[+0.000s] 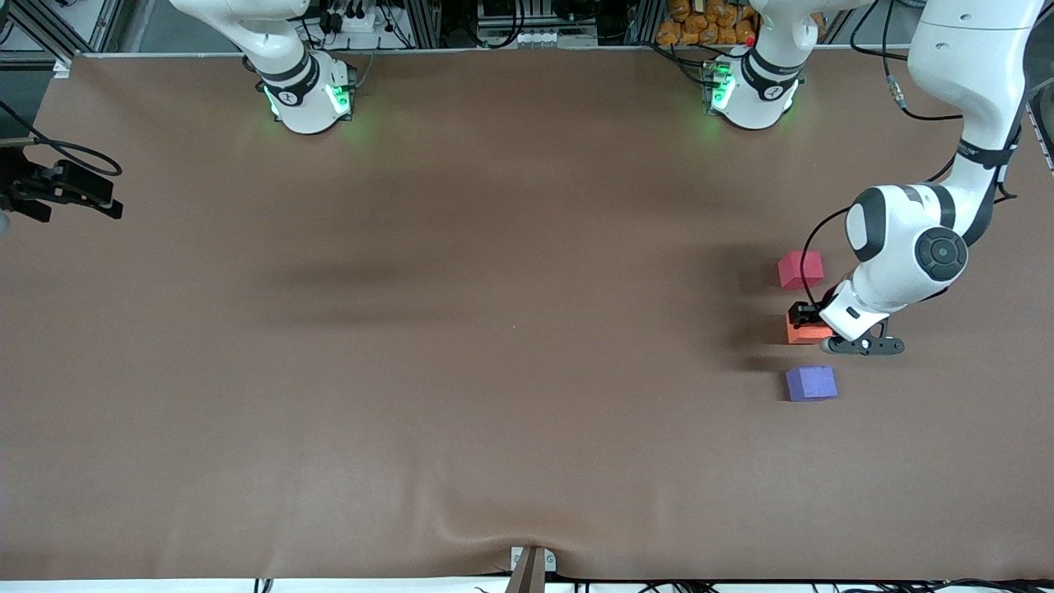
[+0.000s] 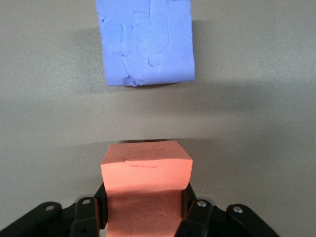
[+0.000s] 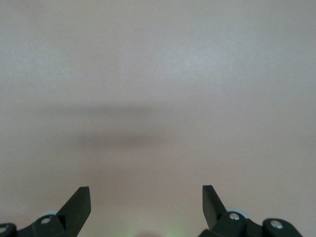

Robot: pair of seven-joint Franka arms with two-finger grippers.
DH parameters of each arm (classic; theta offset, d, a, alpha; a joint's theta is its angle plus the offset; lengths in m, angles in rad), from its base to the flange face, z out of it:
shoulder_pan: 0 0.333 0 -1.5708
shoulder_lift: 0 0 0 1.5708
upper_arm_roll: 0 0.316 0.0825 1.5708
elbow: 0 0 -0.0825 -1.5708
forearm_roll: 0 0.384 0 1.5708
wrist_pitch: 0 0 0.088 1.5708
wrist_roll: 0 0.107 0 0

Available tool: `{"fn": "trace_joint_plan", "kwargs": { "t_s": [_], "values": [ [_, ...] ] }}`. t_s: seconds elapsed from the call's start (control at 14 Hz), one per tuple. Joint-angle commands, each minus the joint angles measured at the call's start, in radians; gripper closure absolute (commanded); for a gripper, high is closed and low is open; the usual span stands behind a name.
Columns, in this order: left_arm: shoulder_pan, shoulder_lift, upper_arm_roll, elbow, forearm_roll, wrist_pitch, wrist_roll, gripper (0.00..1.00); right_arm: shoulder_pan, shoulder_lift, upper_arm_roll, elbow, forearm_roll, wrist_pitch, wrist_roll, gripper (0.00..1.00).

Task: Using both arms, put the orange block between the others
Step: 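Lower the orange cube onto the table with the left gripper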

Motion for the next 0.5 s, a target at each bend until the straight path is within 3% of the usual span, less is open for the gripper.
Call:
{"fn": "trace_joint_plan", "kwargs": {
  "t_s": [0.0, 0.43],
  "values": [
    [0.013, -0.003, -0.011, -0.016, 0.001, 0.027, 0.022, 0.85, -0.014, 0.007, 0.011, 0.017, 0.012, -0.011, -0.012, 0.00],
    [0.012, 0.000, -0.026, -0.022, 0.001, 0.039, 0.023, 0.85, -0.014, 0.007, 0.011, 0.017, 0.014, -0.011, -0.013, 0.00]
  ]
}}
